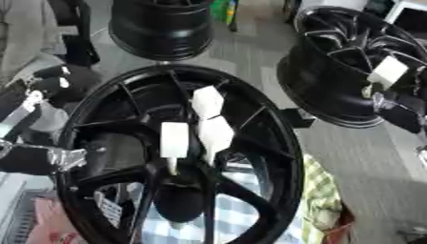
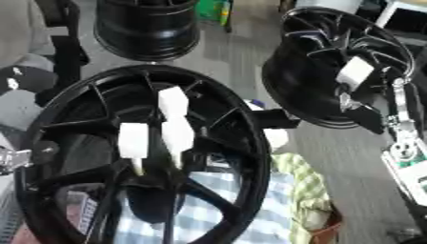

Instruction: Pull the pin out of the wheel hub.

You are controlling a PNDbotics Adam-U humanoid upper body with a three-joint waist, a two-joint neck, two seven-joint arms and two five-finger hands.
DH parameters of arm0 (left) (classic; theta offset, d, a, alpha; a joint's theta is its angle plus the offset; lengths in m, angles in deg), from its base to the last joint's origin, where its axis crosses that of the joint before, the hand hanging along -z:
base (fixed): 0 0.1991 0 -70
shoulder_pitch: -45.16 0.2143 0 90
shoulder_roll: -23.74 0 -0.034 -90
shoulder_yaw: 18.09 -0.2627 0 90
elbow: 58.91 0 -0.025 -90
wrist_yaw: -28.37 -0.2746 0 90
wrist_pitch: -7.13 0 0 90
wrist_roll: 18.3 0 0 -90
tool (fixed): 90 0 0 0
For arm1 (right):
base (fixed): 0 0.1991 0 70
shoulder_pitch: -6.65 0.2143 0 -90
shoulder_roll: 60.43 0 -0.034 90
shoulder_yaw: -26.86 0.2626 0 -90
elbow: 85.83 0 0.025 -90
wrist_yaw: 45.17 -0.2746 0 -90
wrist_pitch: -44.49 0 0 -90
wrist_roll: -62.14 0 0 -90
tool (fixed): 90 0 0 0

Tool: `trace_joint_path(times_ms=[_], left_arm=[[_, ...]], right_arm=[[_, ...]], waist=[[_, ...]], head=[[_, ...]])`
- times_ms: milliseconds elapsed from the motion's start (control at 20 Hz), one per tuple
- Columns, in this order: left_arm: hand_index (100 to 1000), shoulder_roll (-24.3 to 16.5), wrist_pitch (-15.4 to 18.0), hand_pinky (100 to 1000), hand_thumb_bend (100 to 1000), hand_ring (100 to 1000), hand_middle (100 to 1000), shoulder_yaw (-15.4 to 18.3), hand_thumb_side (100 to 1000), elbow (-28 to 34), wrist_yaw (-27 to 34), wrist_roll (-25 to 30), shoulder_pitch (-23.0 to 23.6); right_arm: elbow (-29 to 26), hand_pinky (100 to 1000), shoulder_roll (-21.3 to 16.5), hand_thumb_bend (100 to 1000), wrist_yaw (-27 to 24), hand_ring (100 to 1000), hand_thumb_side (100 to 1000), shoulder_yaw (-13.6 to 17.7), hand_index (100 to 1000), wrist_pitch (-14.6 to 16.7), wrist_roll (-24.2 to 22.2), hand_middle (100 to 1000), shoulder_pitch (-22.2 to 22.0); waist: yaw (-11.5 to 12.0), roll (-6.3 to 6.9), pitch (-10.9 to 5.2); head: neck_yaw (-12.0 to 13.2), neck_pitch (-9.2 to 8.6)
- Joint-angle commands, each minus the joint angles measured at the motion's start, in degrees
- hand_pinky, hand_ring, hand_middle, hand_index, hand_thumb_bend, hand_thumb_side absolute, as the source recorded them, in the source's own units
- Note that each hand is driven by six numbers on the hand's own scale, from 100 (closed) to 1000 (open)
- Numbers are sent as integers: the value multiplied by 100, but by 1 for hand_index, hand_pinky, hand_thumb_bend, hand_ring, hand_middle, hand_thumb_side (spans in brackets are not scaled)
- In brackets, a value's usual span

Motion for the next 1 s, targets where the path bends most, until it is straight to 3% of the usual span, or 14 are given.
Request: trace_joint_path(times_ms=[50, 350, 650, 700, 750, 1000], left_arm=[[859, -74, -2, 770, 562, 790, 807, 101, 620, 95, 7, -38, -19], [858, -71, -11, 770, 562, 790, 807, 115, 620, 95, -3, -53, -6], [859, -68, -18, 770, 561, 790, 807, 129, 620, 95, -1, -70, 0], [859, -68, -21, 770, 561, 790, 807, 133, 620, 95, -4, -73, 2], [859, -67, -22, 770, 561, 790, 807, 136, 620, 95, -7, -77, 4], [859, -64, -26, 770, 561, 790, 806, 154, 620, 95, -5, -100, 12]], right_arm=[[55, 630, -277, 138, -73, 644, 132, 164, 512, -15, 100, 444, -29], [273, 630, -303, 145, -183, 650, 141, 315, 534, -74, 245, 460, -298], [545, 672, -331, 243, 4, 737, 206, 417, 843, -244, 106, 690, -437], [570, 680, -328, 223, 67, 753, 190, 441, 877, -281, 67, 740, -442], [592, 685, -324, 291, 121, 761, 243, 466, 895, -312, 48, 763, -446], [651, 707, -311, 382, 355, 797, 313, 557, 956, -409, 142, 852, -449]], waist=[[-15, 48, -60], [-20, 43, -57], [-21, 47, -62], [-19, 48, -63], [-17, 50, -62], [-8, 55, -61]], head=[[-28, 55], [-32, 79], [-29, 77], [-29, 75], [-30, 72], [-34, 64]])
